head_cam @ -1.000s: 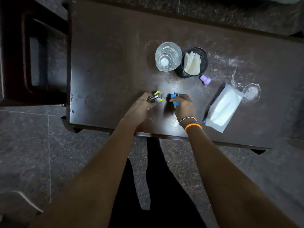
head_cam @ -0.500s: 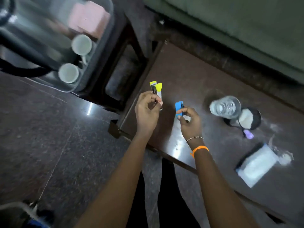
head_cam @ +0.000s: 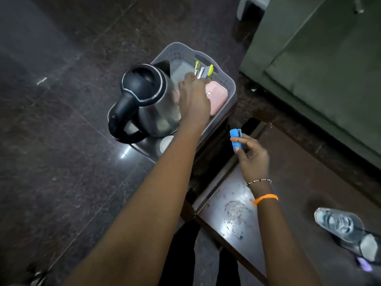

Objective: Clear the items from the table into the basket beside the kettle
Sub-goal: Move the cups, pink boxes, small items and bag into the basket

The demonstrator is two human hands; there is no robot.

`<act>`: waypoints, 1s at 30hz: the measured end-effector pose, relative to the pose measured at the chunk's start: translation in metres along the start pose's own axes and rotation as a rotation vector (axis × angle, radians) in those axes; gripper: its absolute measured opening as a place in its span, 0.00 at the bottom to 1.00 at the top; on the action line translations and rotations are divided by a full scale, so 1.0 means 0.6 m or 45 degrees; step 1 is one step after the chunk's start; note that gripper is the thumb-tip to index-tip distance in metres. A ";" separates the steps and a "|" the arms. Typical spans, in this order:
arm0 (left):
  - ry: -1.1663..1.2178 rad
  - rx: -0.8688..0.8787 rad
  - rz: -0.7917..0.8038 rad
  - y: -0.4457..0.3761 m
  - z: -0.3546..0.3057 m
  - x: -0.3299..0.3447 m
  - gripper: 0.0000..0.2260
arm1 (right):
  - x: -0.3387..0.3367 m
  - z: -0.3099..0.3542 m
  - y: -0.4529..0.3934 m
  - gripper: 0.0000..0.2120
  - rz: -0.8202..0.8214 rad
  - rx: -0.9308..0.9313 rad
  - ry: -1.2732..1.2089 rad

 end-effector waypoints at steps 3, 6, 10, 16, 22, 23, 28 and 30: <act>-0.203 -0.065 0.123 -0.080 -0.010 0.004 0.17 | 0.002 0.007 -0.017 0.19 -0.039 -0.002 0.029; -0.303 -0.123 0.225 -0.139 0.005 0.018 0.15 | 0.000 0.006 -0.026 0.20 -0.066 0.025 0.047; -0.435 -0.275 0.401 -0.174 0.041 0.042 0.17 | 0.003 0.007 -0.044 0.20 -0.059 0.016 0.077; -0.397 -0.357 0.518 -0.183 0.056 0.045 0.19 | -0.004 0.031 -0.105 0.18 -0.068 -0.007 0.188; -0.208 -0.181 0.533 -0.104 0.027 0.050 0.17 | 0.001 0.097 -0.204 0.15 -0.001 -0.054 0.304; -0.197 -0.150 0.563 -0.079 0.025 0.055 0.18 | 0.004 0.110 -0.222 0.15 0.023 -0.070 0.345; 0.010 -0.102 0.571 0.006 0.048 0.067 0.27 | 0.064 0.166 -0.309 0.16 0.301 -0.066 0.665; 0.072 -0.085 0.547 0.018 0.057 0.062 0.30 | 0.098 0.167 -0.340 0.17 0.444 -0.028 0.841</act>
Point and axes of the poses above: each hand's wrist, its own y-axis away from the middle knuckle, its own x-axis out of the palm, z = x × y, the point moved 4 cm from there along -y, towards the middle knuckle, and after that the axes turned 12 degrees about z, right-handed, at the moved point
